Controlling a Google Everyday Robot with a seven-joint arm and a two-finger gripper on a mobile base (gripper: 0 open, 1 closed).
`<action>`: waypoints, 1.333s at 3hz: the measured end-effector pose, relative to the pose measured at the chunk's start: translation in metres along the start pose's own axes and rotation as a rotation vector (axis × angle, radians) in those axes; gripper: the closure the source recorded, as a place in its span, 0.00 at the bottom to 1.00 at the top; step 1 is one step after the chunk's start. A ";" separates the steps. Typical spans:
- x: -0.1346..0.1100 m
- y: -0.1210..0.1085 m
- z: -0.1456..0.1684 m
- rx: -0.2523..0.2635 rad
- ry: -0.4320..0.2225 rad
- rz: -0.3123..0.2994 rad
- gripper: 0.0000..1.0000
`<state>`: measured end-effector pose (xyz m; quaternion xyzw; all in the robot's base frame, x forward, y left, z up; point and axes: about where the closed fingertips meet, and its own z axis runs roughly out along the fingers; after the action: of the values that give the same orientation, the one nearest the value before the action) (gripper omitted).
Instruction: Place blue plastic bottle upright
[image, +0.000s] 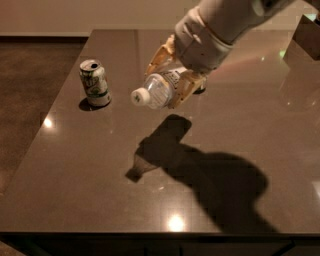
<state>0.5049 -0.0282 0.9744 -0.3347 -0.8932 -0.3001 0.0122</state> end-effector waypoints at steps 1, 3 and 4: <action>0.001 0.002 -0.004 -0.069 0.124 0.055 1.00; -0.002 -0.004 -0.015 -0.274 0.401 0.184 1.00; -0.004 -0.008 -0.025 -0.378 0.524 0.264 1.00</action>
Offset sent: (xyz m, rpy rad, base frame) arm -0.0020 -0.0138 0.0141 0.5820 0.2540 0.0015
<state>0.4987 -0.0483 0.9897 -0.3551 -0.7374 -0.5319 0.2173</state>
